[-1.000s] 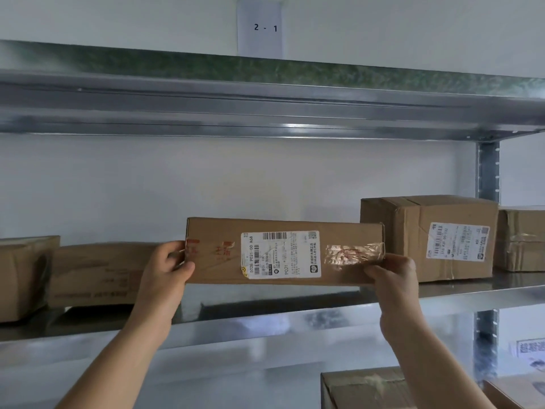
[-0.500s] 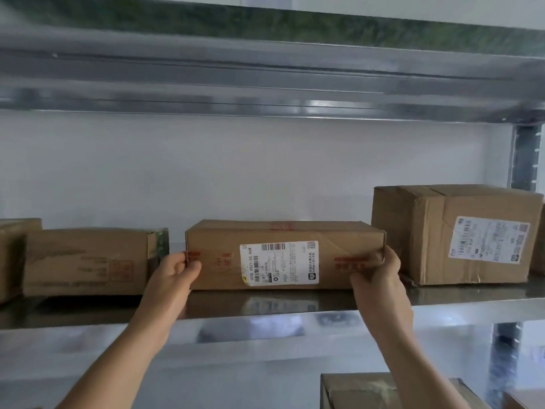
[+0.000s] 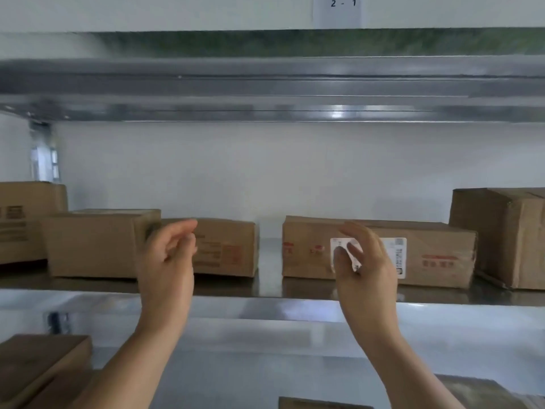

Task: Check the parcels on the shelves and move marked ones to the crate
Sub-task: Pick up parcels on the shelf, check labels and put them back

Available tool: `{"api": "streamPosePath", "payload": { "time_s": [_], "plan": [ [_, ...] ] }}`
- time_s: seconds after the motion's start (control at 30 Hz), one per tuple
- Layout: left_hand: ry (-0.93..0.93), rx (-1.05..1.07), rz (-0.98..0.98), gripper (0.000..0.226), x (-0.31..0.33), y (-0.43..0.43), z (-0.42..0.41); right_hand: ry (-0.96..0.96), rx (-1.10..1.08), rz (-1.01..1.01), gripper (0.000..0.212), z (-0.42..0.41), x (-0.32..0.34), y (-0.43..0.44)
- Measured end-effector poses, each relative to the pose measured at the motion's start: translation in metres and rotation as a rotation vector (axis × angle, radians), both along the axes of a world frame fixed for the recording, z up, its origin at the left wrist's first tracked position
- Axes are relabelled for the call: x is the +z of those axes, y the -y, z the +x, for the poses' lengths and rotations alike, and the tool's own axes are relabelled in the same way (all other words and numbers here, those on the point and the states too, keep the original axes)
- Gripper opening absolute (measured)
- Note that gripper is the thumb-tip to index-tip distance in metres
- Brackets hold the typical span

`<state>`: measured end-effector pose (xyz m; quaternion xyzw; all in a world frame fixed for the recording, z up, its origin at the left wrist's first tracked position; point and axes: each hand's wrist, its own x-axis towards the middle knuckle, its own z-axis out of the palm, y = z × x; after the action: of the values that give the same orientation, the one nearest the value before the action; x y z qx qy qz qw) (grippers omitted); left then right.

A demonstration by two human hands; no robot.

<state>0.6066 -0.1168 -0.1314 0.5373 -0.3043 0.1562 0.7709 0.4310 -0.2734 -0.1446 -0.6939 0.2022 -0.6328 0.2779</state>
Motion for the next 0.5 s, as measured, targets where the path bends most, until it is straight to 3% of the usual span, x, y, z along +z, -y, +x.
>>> {"api": "streamPosePath", "payload": {
  "time_s": [0.17,0.5],
  "plan": [
    [0.039,0.064,0.078,0.027,0.000,-0.061,0.054,-0.024,0.039,0.104,0.031,0.060,-0.005,-0.053],
    [0.008,-0.149,0.257,0.039,-0.012,-0.090,0.127,-0.178,0.082,0.450,0.058,0.129,-0.008,-0.110]
  ]
}}
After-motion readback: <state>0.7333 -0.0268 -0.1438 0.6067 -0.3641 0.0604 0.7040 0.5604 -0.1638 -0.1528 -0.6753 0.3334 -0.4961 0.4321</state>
